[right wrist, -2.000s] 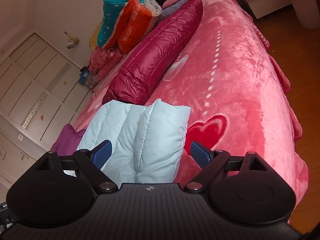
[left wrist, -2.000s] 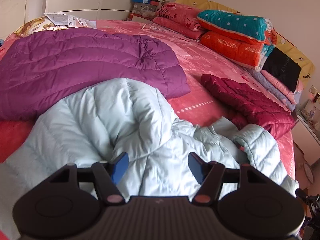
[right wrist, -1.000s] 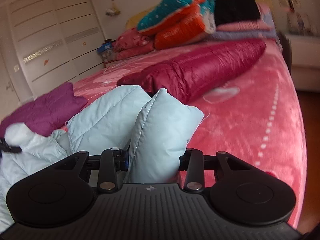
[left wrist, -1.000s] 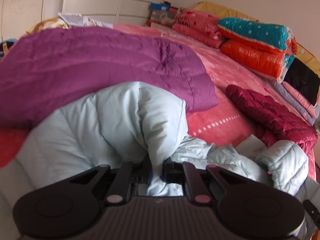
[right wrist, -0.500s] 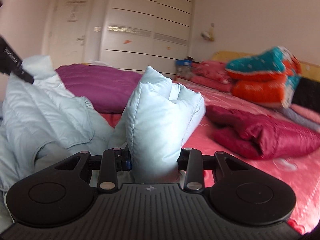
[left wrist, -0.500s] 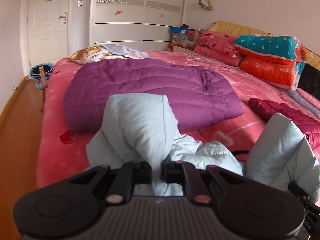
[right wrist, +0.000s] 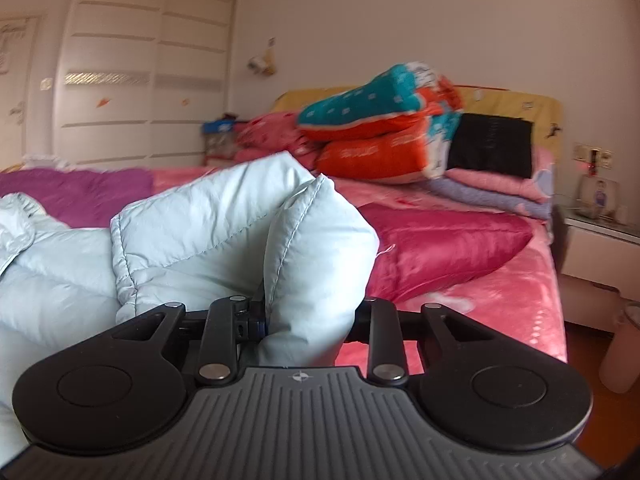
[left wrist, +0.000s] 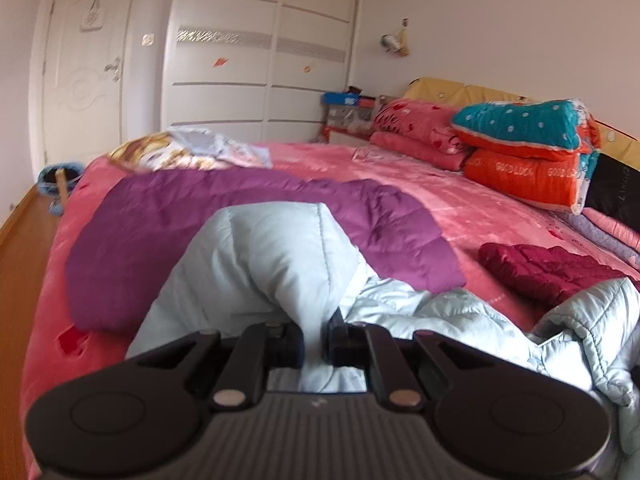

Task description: Fold large clothes

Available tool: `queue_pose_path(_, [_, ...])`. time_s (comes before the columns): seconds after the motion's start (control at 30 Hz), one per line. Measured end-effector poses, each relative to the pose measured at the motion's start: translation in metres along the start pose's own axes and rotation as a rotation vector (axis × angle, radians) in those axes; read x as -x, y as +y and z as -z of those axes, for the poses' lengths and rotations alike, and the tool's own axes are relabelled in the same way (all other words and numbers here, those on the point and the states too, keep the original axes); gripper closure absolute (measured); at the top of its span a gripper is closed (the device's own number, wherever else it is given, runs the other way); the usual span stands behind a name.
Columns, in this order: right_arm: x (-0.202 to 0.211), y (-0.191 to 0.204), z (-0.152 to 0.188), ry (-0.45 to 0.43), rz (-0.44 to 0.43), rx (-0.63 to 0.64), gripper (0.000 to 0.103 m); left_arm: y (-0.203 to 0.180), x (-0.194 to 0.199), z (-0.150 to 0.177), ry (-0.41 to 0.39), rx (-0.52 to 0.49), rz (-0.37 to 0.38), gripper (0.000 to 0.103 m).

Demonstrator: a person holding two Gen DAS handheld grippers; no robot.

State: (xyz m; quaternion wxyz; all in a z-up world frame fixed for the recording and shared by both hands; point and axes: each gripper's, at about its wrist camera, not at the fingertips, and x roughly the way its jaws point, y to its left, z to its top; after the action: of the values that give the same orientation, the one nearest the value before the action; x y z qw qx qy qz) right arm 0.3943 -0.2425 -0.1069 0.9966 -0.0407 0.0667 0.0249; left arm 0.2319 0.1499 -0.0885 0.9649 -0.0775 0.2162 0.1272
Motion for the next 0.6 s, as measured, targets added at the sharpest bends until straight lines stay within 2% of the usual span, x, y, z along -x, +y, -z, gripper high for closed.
queue_pose_path(0.2, [-0.025,-0.005,-0.002,-0.038,0.082,0.011,0.069,-0.030,-0.048,-0.006,-0.045,-0.026,0.008,0.095])
queue_pose_path(0.3, [-0.040,-0.003,-0.003,-0.061,0.116,0.014,0.069,-0.041,-0.069,0.003,-0.066,-0.078,-0.012,0.094])
queue_pose_path(0.37, [-0.051,0.001,-0.002,-0.048,0.135,0.025,0.069,-0.048,-0.085,0.012,-0.046,-0.110,-0.026,0.091])
queue_pose_path(0.5, [-0.075,0.002,0.005,0.028,0.138,0.034,0.067,-0.052,-0.100,0.023,-0.010,-0.154,-0.024,0.083])
queue_pose_path(0.57, [-0.081,0.004,0.009,0.082,0.127,0.036,0.060,-0.050,-0.098,0.023,0.005,-0.158,-0.006,0.074])
queue_pose_path(0.6, [-0.086,0.003,0.012,0.099,0.123,0.036,0.050,-0.048,-0.096,0.022,0.018,-0.160,0.007,0.064])
